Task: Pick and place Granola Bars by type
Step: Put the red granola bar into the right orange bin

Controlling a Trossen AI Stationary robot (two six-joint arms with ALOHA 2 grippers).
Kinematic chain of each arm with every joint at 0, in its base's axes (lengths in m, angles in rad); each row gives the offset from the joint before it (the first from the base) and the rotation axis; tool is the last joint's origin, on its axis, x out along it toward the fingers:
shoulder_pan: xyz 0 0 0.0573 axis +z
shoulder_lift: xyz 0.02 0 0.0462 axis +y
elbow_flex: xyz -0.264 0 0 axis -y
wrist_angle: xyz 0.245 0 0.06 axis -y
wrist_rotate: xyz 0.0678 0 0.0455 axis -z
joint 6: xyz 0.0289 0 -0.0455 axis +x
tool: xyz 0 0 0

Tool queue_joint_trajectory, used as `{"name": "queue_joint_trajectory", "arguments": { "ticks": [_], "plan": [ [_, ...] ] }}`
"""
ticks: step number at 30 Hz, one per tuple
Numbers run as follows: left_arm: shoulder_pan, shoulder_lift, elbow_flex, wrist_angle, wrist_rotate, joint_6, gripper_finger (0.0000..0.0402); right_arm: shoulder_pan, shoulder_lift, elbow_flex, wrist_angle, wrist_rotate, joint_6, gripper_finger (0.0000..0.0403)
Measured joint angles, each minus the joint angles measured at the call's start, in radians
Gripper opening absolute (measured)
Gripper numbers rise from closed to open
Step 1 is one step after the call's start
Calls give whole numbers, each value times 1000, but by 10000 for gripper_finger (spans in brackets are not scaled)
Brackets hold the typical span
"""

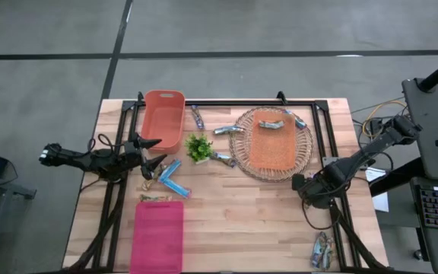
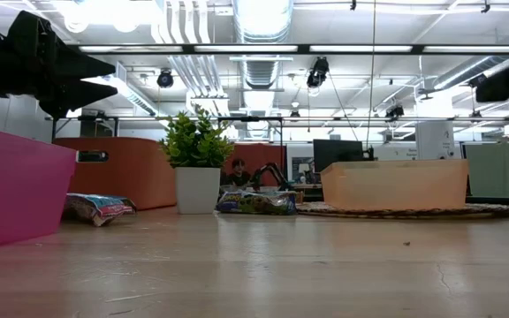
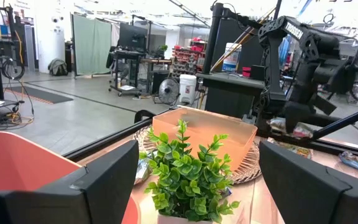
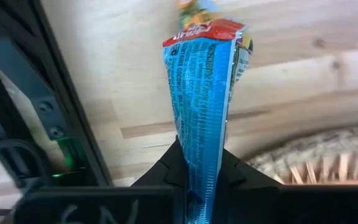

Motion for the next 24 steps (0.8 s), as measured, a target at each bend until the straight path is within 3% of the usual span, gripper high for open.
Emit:
{"name": "queue_joint_trajectory", "arguments": {
  "ticks": [15,20,24],
  "plan": [
    [0,0,0,0,0,0,312,-1,1,312,-90,8,743,17],
    [0,0,0,0,0,0,312,-1,1,414,-90,70,1052,17],
    [0,0,0,0,0,0,312,-1,12,481,-90,85,1188,17]
  ]
}}
